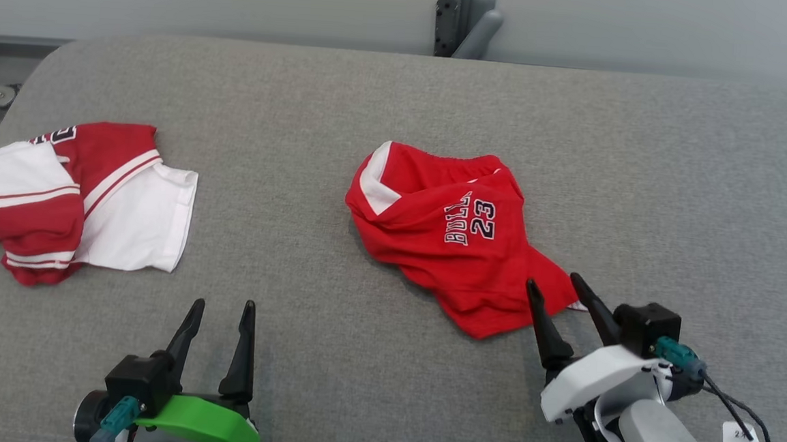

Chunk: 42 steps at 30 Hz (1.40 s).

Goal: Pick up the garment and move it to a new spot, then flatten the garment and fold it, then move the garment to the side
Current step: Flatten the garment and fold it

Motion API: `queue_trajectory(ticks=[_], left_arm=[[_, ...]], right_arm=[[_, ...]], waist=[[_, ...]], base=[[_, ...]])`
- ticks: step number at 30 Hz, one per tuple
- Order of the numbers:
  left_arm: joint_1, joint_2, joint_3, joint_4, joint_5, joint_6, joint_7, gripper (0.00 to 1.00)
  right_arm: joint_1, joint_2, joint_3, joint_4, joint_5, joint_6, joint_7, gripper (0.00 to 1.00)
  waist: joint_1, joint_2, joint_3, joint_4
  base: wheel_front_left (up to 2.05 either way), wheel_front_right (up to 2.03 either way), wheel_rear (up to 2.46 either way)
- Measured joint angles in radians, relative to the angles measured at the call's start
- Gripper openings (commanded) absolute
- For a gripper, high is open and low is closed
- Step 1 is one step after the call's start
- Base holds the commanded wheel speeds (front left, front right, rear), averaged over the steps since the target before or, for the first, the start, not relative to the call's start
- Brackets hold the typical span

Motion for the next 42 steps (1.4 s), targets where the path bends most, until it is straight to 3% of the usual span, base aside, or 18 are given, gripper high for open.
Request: queue_trajectory(ticks=[16,17,19,26,33,38,42], left_arm=[[-0.066,0.0,-0.048,0.012,-0.029,0.0,0.0,1.0],[-0.071,0.0,-0.051,0.012,-0.035,0.0,0.0,1.0],[-0.072,0.0,-0.052,0.012,-0.037,0.0,0.0,1.0],[-0.072,0.0,-0.051,0.007,-0.045,0.0,0.0,1.0],[-0.073,0.0,-0.059,0.007,-0.051,0.0,0.0,1.0],[-0.076,0.0,-0.068,0.017,-0.052,0.0,0.0,1.0],[-0.071,0.0,-0.069,0.022,-0.052,0.0,0.0,1.0]], right_arm=[[-0.22,-0.009,-0.024,0.245,0.105,0.0,0.001,1.0],[-0.229,-0.007,-0.027,0.261,0.106,0.0,-0.001,0.43],[-0.239,-0.007,-0.033,0.266,0.11,0.0,-0.001,0.0],[-0.223,-0.006,-0.074,0.162,0.101,-0.001,0.001,0.0],[-0.248,-0.059,-0.078,-0.018,0.016,-0.001,0.001,0.0],[-0.374,-0.135,0.002,-0.167,-0.072,-0.001,0.001,0.0],[-0.413,-0.185,0.168,-0.278,-0.12,0.0,0.001,0.0]], waist=[[0.0,0.0,0.146,0.151],[0.0,0.0,0.157,0.164],[0.0,0.0,0.164,0.174],[0.0,0.0,0.159,0.17],[0.0,0.0,0.137,0.158],[0.0,0.0,0.118,0.163],[0.0,0.0,0.101,0.163]], base=[[0.0,0.0,0.0],[0.0,0.0,0.0],[0.0,0.0,0.0],[0.0,0.0,0.0],[0.0,0.0,0.0],[0.0,0.0,0.0],[0.0,0.0,0.0]])
